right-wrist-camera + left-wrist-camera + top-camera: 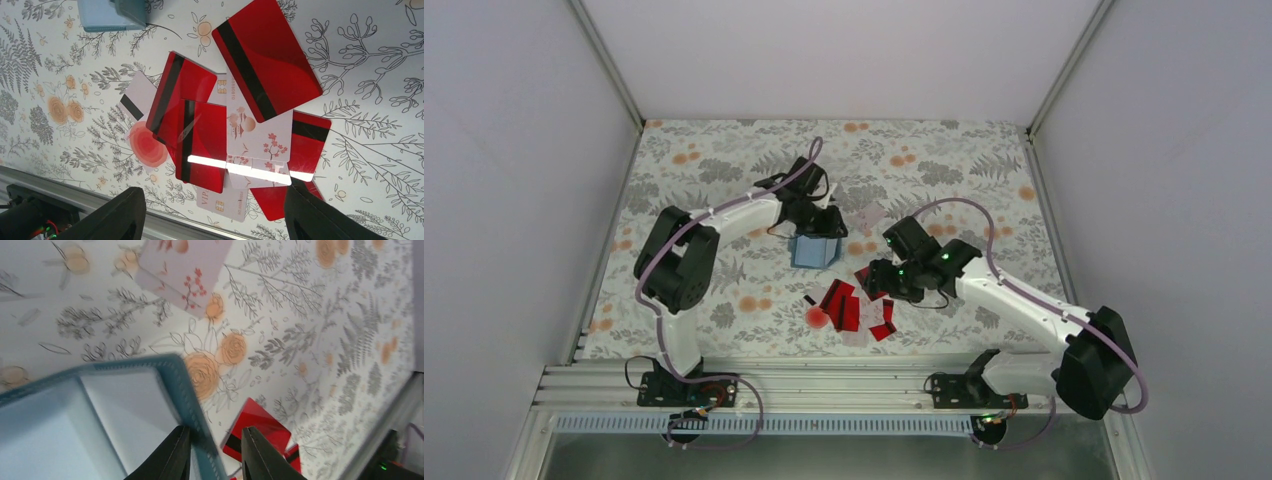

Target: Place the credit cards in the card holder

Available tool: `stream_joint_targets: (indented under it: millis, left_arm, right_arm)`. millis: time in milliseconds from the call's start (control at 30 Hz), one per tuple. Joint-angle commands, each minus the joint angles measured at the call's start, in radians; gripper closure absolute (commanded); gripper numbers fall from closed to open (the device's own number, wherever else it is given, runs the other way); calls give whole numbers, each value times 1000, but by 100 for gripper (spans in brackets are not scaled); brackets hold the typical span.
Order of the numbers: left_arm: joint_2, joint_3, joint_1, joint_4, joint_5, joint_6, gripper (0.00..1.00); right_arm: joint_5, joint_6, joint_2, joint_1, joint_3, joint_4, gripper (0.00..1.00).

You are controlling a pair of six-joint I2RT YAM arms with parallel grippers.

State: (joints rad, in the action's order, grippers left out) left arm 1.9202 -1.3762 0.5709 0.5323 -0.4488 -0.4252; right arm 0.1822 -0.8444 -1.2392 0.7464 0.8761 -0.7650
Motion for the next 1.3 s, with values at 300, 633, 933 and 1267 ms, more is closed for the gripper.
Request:
stream_joint_targets:
  millis: [300, 633, 933, 1267]
  left_arm:
    - [24, 131, -91, -212, -228, -55, 78]
    - [131, 148, -114, -349, -410, -110, 76]
    - [88, 131, -120, -296, -270, -157, 89]
    - [21, 93, -110, -63, 19, -61, 92]
  right_arm:
    - [-40, -10, -44, 33, 51, 20, 29]
    - [-45, 58, -64, 33, 67, 24, 27]
    - [-76, 123, -66, 33, 81, 7, 27]
    - [-83, 193, -111, 33, 95, 9, 25]
